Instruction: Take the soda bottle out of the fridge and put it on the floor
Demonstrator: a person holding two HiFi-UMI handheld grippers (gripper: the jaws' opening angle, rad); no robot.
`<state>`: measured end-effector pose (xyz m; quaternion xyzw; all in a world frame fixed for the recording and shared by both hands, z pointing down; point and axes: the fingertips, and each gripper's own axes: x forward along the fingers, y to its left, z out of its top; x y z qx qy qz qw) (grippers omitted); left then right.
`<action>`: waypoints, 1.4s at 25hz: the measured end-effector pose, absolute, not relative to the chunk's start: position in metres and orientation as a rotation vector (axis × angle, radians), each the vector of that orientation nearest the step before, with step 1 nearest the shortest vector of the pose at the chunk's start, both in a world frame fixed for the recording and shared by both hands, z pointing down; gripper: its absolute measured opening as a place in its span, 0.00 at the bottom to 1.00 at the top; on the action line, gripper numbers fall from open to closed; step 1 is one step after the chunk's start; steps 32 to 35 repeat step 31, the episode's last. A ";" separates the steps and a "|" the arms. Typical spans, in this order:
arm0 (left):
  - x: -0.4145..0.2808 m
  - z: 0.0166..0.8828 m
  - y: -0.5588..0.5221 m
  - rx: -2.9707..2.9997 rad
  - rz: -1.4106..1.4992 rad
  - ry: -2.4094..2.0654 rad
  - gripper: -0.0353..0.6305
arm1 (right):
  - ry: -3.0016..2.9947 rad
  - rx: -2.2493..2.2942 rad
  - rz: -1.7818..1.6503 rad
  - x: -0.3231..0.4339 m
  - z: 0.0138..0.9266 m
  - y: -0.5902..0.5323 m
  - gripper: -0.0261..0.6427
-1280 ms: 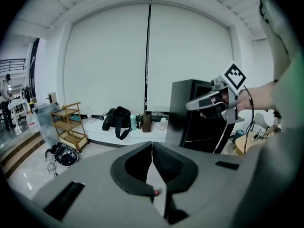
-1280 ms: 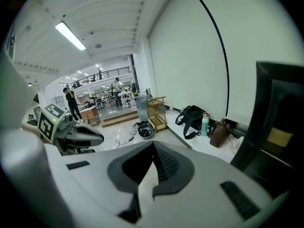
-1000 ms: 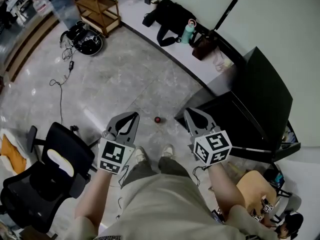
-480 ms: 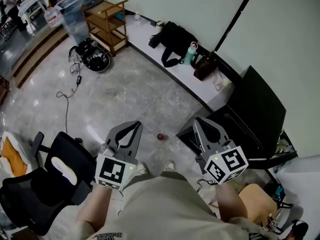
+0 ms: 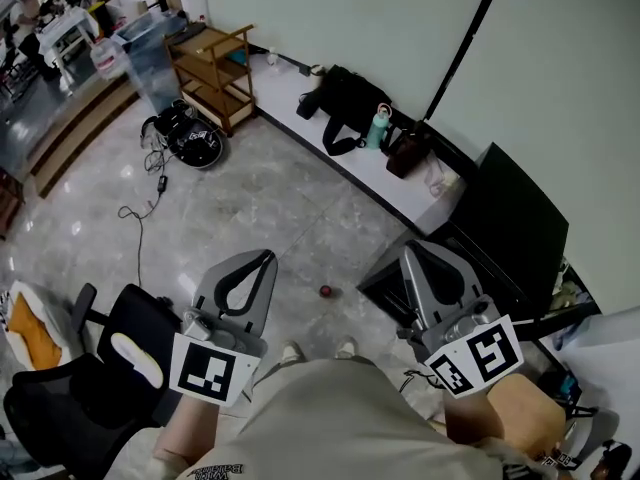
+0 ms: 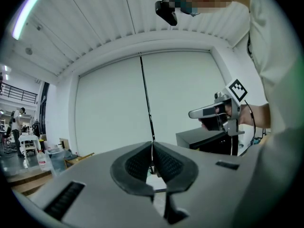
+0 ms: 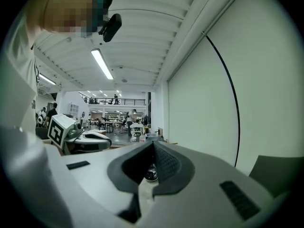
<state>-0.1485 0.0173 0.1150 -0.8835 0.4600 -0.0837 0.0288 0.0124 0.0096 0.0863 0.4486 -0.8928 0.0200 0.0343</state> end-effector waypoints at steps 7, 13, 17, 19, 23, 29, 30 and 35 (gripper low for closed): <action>-0.145 0.100 0.017 -2.703 -0.241 1.382 0.06 | -2.765 1.372 -0.053 0.013 0.062 0.017 0.03; -0.139 0.104 0.014 -2.711 -0.253 1.382 0.06 | -2.751 1.355 -0.078 0.015 0.065 0.014 0.03; -0.137 0.103 0.010 -2.711 -0.240 1.385 0.06 | -2.746 1.333 -0.072 0.012 0.071 0.011 0.03; -0.136 0.103 0.011 -2.712 -0.233 1.386 0.06 | -2.746 1.322 -0.061 0.011 0.075 0.012 0.03; -0.136 0.105 0.012 -2.726 -0.219 1.395 0.06 | -2.763 1.304 -0.035 0.011 0.076 0.014 0.03; -0.131 0.108 0.012 -2.725 -0.236 1.396 0.06 | -2.749 1.311 -0.046 0.018 0.077 0.013 0.03; -0.131 0.109 0.013 -2.726 -0.242 1.395 0.06 | -2.749 1.311 -0.047 0.019 0.077 0.013 0.03; -0.131 0.110 0.014 -2.727 -0.248 1.394 0.06 | -2.749 1.311 -0.048 0.019 0.077 0.013 0.03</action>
